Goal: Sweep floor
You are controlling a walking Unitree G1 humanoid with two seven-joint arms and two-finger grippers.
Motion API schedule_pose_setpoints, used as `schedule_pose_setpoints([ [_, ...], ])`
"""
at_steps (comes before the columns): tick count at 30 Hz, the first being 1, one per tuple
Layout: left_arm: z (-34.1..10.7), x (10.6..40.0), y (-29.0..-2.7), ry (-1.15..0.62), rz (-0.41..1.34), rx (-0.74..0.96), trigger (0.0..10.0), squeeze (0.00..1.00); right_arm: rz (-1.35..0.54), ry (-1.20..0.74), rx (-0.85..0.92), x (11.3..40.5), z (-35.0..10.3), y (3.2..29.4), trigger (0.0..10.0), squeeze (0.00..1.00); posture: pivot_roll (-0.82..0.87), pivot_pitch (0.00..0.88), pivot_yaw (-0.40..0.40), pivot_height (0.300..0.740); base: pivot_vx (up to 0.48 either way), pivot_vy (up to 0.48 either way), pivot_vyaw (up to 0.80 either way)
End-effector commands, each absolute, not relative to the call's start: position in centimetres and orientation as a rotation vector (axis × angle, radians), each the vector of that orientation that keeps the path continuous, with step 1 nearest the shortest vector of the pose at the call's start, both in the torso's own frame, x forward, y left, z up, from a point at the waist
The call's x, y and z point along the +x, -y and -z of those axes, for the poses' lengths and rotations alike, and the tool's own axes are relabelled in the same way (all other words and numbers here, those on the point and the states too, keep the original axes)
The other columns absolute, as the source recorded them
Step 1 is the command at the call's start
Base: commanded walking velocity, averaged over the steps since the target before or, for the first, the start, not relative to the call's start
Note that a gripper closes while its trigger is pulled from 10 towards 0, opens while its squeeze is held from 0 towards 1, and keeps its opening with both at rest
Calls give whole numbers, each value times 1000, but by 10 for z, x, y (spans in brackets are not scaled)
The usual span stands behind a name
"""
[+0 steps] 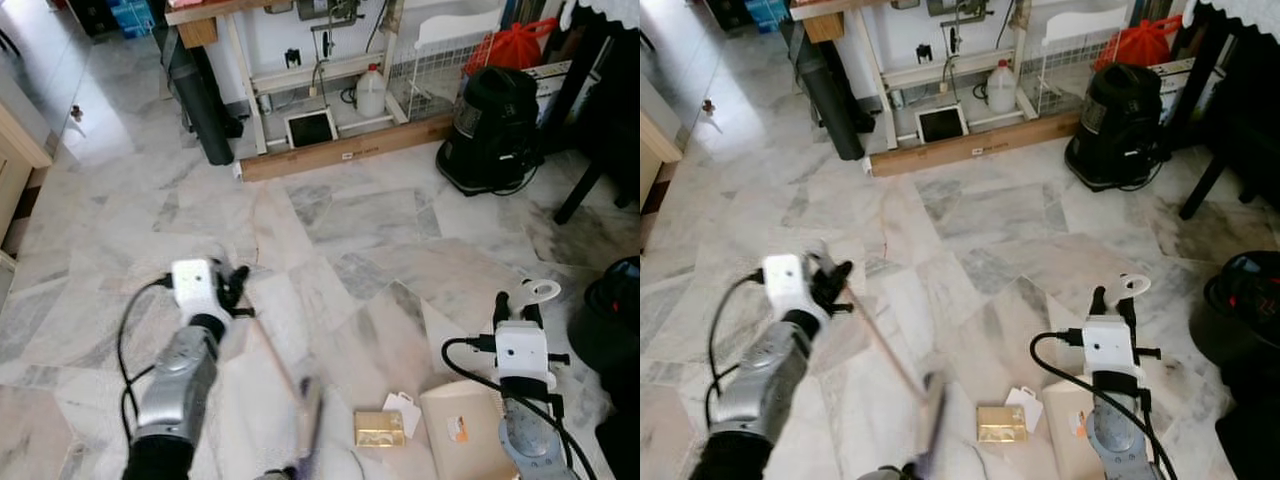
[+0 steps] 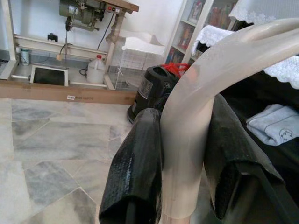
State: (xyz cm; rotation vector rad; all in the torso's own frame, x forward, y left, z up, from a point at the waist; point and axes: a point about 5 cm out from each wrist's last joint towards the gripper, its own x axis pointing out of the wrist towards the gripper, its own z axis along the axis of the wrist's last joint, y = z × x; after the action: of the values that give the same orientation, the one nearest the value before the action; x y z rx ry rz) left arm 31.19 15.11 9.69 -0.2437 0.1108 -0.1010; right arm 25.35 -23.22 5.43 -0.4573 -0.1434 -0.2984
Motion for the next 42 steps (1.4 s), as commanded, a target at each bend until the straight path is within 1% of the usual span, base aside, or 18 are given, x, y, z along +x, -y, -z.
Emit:
schedule_pose_setpoints([
  [1,-95,313,-157,-127,78,-280,10000,0,298,95,-475,247,-47,237,10000,0,51,183,116,740,0,0,0],
  [8,-93,317,-157,-139,84,-334,10000,0,297,87,-468,245,-47,235,10000,0,41,191,117,740,0,0,0],
  [18,-89,321,-148,-198,147,-384,10000,0,305,79,-465,241,-47,236,10000,0,28,194,125,740,0,0,0],
  [32,-97,333,-131,-209,182,-558,10000,0,313,63,-456,238,-45,236,10000,0,20,197,130,740,0,0,0],
  [35,-99,334,-126,-220,204,-620,10000,0,311,59,-454,237,-44,235,10000,0,21,196,129,740,0,0,0],
  [37,-100,335,-127,-218,207,-656,10000,0,310,53,-453,237,-43,235,10000,0,22,198,128,740,0,0,0],
  [40,-101,335,-129,-213,202,-657,10000,0,311,51,-451,237,-43,236,10000,0,23,195,129,740,0,0,0],
  [42,-104,335,-134,-192,182,-683,10000,0,313,47,-449,237,-42,236,10000,0,27,193,128,740,0,0,0],
])
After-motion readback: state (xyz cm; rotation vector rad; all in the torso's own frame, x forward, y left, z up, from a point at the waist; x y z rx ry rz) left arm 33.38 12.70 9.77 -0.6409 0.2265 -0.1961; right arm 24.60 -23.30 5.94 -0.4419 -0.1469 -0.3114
